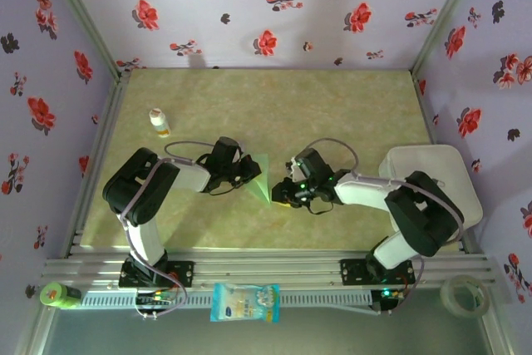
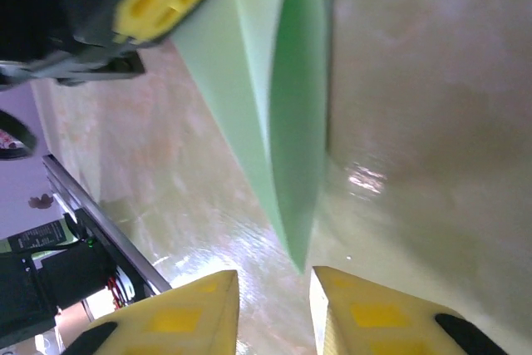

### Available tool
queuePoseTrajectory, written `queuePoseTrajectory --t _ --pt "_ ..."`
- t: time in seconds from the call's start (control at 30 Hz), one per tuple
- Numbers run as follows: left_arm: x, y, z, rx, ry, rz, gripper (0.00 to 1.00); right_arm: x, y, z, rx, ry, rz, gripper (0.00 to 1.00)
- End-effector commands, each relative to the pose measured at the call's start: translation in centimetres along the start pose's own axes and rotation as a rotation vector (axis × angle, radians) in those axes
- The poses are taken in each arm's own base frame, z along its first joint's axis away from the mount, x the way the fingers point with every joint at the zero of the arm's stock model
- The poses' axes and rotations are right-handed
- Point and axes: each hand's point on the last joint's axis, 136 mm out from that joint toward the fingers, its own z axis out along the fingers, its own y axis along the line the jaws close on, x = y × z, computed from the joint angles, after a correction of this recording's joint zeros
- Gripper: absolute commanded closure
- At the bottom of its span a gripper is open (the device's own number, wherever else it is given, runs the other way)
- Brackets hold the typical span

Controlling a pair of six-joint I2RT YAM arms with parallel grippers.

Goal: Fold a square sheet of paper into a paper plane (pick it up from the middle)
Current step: Fourth fold the wing at the center of the table.

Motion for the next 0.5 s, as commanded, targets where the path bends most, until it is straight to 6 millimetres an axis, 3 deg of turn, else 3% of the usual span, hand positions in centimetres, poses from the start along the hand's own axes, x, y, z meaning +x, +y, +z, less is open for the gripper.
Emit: queuePoseTrajectory --t 0.0,0.07,0.2,0.47 --pt "0.8 3.2 0.4 -0.099 0.016 -0.022 0.95 -1.6 1.6 -0.3 -0.028 -0.037 -0.007 0.81" --pt "0.7 3.2 0.4 -0.100 0.016 -0.019 0.95 -2.4 2.9 0.2 -0.074 -0.032 -0.003 0.90" --pt "0.7 3.2 0.5 -0.101 0.019 -0.020 0.95 -3.8 4.1 1.6 -0.099 -0.029 0.002 0.96" --pt "0.8 3.2 0.5 -0.102 0.022 -0.020 0.95 -5.0 3.0 4.6 -0.084 -0.011 0.054 0.98"
